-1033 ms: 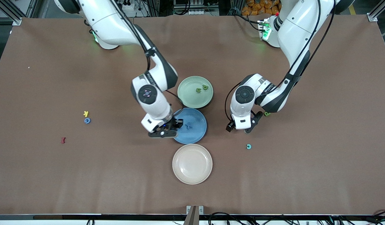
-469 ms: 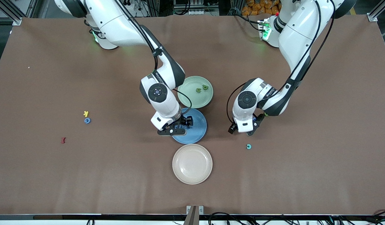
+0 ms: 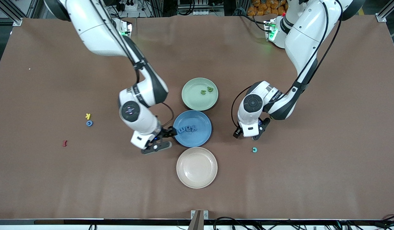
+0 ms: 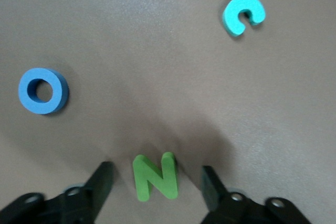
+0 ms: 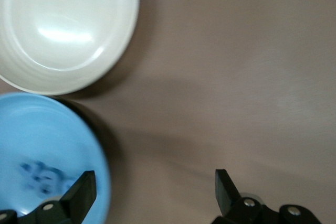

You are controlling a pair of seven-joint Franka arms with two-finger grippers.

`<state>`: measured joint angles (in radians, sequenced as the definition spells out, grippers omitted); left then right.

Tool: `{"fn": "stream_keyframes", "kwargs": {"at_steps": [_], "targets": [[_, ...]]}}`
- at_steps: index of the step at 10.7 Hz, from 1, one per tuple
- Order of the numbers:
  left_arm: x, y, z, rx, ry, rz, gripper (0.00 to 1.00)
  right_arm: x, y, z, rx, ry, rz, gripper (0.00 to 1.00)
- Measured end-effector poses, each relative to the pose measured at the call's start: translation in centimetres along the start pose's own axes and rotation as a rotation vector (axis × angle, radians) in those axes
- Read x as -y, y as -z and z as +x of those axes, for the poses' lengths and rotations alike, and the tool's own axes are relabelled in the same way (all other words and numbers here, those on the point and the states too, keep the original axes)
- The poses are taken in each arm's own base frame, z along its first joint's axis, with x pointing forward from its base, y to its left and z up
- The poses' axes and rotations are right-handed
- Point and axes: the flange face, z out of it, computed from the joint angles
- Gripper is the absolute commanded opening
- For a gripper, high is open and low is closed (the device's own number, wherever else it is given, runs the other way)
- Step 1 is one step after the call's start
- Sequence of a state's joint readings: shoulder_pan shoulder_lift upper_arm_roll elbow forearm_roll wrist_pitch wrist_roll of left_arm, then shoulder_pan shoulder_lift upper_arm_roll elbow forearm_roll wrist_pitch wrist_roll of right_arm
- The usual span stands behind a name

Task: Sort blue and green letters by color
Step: 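Grasp the green N with the left gripper while the right returns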

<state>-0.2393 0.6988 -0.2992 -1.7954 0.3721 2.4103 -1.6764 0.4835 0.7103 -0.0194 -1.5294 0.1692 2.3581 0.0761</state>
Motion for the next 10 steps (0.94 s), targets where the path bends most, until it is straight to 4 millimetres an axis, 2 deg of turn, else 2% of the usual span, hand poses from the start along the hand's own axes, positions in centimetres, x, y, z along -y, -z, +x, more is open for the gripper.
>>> {"fn": "stream_keyframes", "kwargs": {"at_steps": [2, 5, 8, 10], "targets": [[-0.2, 0.3, 0.0, -0.002, 0.000, -0.001, 0.00, -6.0, 1.3, -0.6, 0.017, 0.127, -0.009, 1.00], [-0.4, 0.9, 0.0, -0.004, -0.004, -0.007, 0.00, -13.6, 3.2, -2.9, 0.102, 0.272, -0.009, 1.00], [-0.5, 1.0, -0.1, -0.004, -0.010, -0.009, 0.00, -19.5, 5.7, -5.5, 0.173, 0.323, -0.023, 1.00], [-0.7, 1.4, -1.3, 0.003, -0.027, -0.016, 0.00, -24.1, 7.0, -7.5, 0.215, 0.294, -0.063, 1.00]]}}
